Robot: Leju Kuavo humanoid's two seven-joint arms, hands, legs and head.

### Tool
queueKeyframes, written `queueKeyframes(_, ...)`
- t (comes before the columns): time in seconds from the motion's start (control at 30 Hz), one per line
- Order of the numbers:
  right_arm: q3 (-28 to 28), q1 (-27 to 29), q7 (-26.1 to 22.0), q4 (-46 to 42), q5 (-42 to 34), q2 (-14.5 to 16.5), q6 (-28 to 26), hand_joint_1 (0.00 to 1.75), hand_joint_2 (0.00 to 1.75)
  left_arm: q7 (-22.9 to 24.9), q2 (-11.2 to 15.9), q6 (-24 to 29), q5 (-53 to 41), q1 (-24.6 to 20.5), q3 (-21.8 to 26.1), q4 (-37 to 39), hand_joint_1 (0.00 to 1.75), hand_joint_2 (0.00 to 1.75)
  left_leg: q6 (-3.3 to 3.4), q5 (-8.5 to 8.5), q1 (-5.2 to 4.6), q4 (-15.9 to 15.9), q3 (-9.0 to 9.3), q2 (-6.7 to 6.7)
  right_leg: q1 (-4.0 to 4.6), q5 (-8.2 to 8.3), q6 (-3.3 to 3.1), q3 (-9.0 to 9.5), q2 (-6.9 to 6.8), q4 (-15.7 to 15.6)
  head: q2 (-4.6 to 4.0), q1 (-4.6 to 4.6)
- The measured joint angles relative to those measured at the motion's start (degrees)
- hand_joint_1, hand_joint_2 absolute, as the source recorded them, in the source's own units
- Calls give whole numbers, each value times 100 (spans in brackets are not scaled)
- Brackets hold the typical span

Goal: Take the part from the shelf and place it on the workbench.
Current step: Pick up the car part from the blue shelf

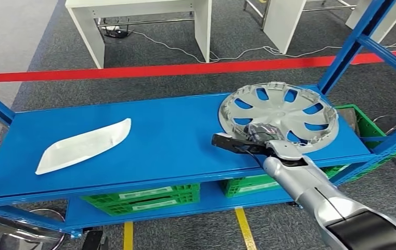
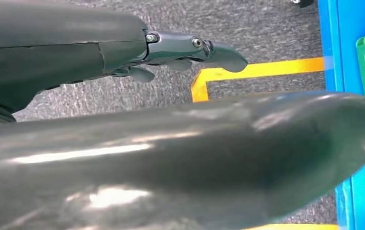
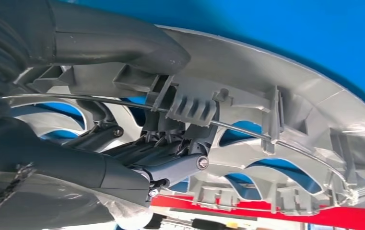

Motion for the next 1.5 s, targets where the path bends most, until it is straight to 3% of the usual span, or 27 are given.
queueKeyframes(0.07,25,-2,-26,37,-2,5,-20,175,175,-4,9,1,14,16,4,0,0,0,-50,-282,40,676,-289,1,-3,1,-2,-10,-10,3,0,-4)
queueKeyframes(0.1,31,-5,-37,52,-5,7,-28,175,175,-5,15,2,20,24,8,0,0,0,-69,-271,59,788,-331,2,-7,-1,2,-10,-8,6,0,-3)
queueKeyframes(0.13,35,-8,-65,63,-22,11,-43,175,175,-8,20,2,23,28,13,0,0,0,-87,-148,76,675,-271,2,-15,-5,10,-8,-4,13,0,-3)
queueKeyframes(0.23,32,-2,-351,73,-243,28,-237,175,175,-49,28,3,35,25,29,2,0,0,-123,346,126,-366,225,-2,-27,-48,88,-18,28,80,0,-9)
queueKeyframes(0.3,7,72,-688,-7,-474,25,-589,175,175,-106,28,30,46,28,40,4,0,0,-68,389,124,-673,347,-7,-7,-59,165,-68,67,126,1,-12)
queueKeyframes(0.37,-23,291,-990,-295,-586,1,-1118,175,175,-195,27,86,40,33,46,4,0,0,35,390,105,-679,316,-6,-15,-47,233,-106,90,123,1,-9)
queueKeyframes(0.43,-60,625,-1194,-798,-537,-69,-1727,175,175,-320,22,156,21,31,48,4,0,87,125,414,107,-697,300,-8,-36,-155,290,-208,92,260,0,4)
queueKeyframes(0.5,-112,994,-1336,-1466,-390,-176,-2309,175,175,-448,16,214,-8,29,49,4,0,175,190,423,107,-709,288,-18,-43,-469,315,-518,93,851,0,22)
queueKeyframes(0.57,-186,1389,-1439,-2157,-206,-304,-2732,175,175,-558,14,225,-20,37,50,4,0,175,216,412,94,-708,281,-39,-42,-746,318,-921,94,1619,0,29)
queueKeyframes(0.6,-228,1580,-1483,-2476,-110,-372,-2867,175,175,-606,14,215,-16,44,50,4,0,175,220,401,90,-707,285,-50,-42,-760,315,-1052,94,1820,0,30)
queueKeyframes(0.63,-265,1753,-1534,-2794,-5,-439,-2976,175,175,-651,14,205,-13,48,50,4,0,175,219,387,88,-704,295,-58,-42,-646,306,-1069,94,1770,0,31)
queueKeyframes(0.67,-297,1907,-1584,-3105,99,-505,-3072,175,175,-688,12,197,-10,49,50,4,0,175,210,370,87,-702,312,-63,-42,-438,294,-979,93,1502,0,31)
queueKeyframes(0.73,-343,2139,-1664,-3637,269,-598,-3233,175,175,-730,8,210,-20,42,46,4,0,175,168,325,74,-691,339,-66,-38,-25,273,-635,92,712,0,31)
queueKeyframes(0.77,-364,2233,-1687,-3851,343,-629,-3306,175,175,-743,5,229,-29,36,43,4,0,175,142,308,61,-681,337,-68,-35,63,259,-500,91,433,0,28)
queueKeyframes(0.8,-385,2323,-1709,-4048,427,-651,-3374,175,175,-756,5,255,-38,32,40,4,0,175,116,299,49,-673,328,-69,-29,75,244,-429,93,294,0,24)
queueKeyframes(0.93,-488,2647,-1730,-4658,843,-720,-3564,175,175,-799,9,339,-46,26,34,4,0,175,-1,195,50,-571,289,-54,-39,20,123,-394,96,251,0,17)
queueKeyframes(1.0,-548,2750,-1729,-4878,953,-736,-3597,175,175,-782,12,353,-37,23,34,4,0,175,-49,-96,55,-80,83,-33,-48,10,61,-371,93,242,0,10)
queueKeyframes(1.07,-585,2842,-1741,-5058,1038,-739,-3624,175,175,-738,15,371,-24,26,37,4,0,175,-63,-410,55,671,-270,-28,-31,-6,27,-360,95,244,0,8)
queueKeyframes(1.1,-598,2888,-1756,-5133,1077,-739,-3633,175,175,-720,17,376,-19,27,39,4,0,175,-56,-451,52,904,-391,-28,-18,-13,16,-352,98,245,0,7)
queueKeyframes(1.13,-612,2929,-1779,-5195,1112,-739,-3635,175,175,-708,17,379,-14,27,40,4,0,175,-37,-376,47,926,-419,-28,-2,-21,7,-339,101,245,0,7)
queueKeyframes(1.17,-630,2964,-1804,-5253,1137,-739,-3635,175,175,-699,18,378,-5,25,41,4,0,175,-2,-196,38,721,-342,-28,16,-31,1,-320,103,245,0,8)
queueKeyframes(1.23,-661,3009,-1849,-5348,1162,-735,-3636,175,175,-692,24,375,15,21,42,4,0,175,120,223,-6,-8,-27,-26,54,-54,-4,-281,104,246,0,15)
queueKeyframes(1.27,-674,3021,-1871,-5380,1169,-733,-3636,175,175,-690,27,371,27,19,43,4,0,175,179,347,-30,-333,113,-22,66,-64,5,-275,105,250,0,19)
queueKeyframes(1.33,-695,3049,-1939,-5431,1162,-728,-3639,175,175,-688,28,350,45,15,43,4,0,175,246,380,-68,-612,223,-18,68,-68,43,-292,97,253,0,28)
queueKeyframes(1.43,-727,3117,-2062,-5512,1085,-722,-3640,175,175,-696,19,313,69,18,48,4,0,175,260,414,-33,-746,268,-26,60,-120,127,-338,89,296,0,31)
queueKeyframes(1.5,-751,3148,-2101,-5551,1044,-719,-3640,175,175,-704,9,295,74,14,49,4,0,175,272,447,9,-815,307,-22,43,-374,188,-541,95,711,0,51)
